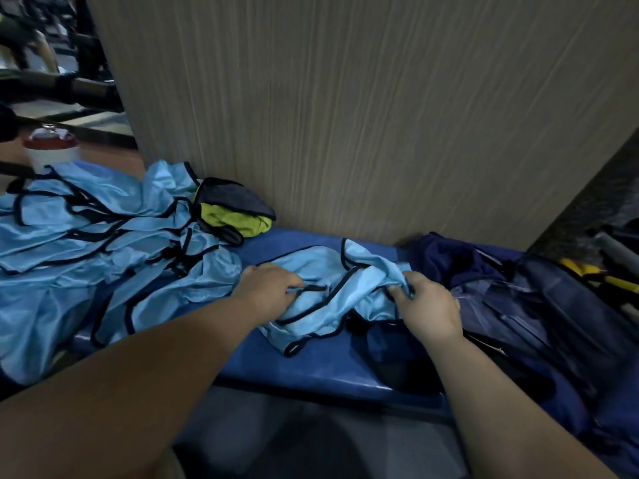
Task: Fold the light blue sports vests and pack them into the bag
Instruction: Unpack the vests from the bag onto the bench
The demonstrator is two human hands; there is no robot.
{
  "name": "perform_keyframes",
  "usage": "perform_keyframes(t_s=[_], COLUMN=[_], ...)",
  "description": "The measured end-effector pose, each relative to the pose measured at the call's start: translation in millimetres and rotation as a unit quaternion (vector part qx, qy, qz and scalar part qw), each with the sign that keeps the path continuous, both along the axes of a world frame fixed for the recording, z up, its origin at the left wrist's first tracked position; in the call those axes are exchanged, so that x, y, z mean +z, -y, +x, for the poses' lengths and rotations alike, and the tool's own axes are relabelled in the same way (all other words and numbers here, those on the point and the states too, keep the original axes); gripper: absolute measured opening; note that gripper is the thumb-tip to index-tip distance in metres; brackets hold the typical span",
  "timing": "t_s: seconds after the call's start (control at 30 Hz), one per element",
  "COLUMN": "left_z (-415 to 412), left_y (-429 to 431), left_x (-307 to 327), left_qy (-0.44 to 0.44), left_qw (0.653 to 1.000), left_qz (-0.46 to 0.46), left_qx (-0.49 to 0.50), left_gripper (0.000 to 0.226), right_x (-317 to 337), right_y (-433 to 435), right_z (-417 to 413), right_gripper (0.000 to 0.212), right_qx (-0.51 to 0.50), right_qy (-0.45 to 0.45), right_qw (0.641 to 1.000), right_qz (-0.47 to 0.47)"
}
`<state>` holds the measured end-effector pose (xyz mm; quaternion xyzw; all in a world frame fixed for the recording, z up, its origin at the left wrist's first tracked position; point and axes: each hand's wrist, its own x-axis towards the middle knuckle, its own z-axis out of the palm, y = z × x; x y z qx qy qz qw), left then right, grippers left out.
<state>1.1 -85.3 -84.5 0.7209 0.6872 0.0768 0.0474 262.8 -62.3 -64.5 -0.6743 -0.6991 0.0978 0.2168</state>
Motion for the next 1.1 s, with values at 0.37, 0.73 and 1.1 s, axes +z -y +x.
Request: perform_keyframes(t_s=[0.37,0.73,1.1], left_z=[-39.7,19.8,29.4], left_y=[-11.9,11.1,0.8], left_x=[38.1,34.9,34.5], left_qy=[0.377,0.117,0.277], left_qw=[0.910,0.989,0.960], left_qz=[0.016,-0.051,0.042], left_qx=[0.171,-0.079,0.007], left_gripper=[0.041,0.071,0.017], right_x=[7.3,12.0,2.9], right_y=[-16.0,5.5,-1.9], right_z=[18.5,-3.8,0.4], right_gripper=[0.033,0.051,0.030], right_qx=[-0.115,-0.004,-0.020], right_qy=[-0.074,0.018,0.029], right_qw=[0.990,0.999,0.997], right_qz=[0.031,0.051,0.071])
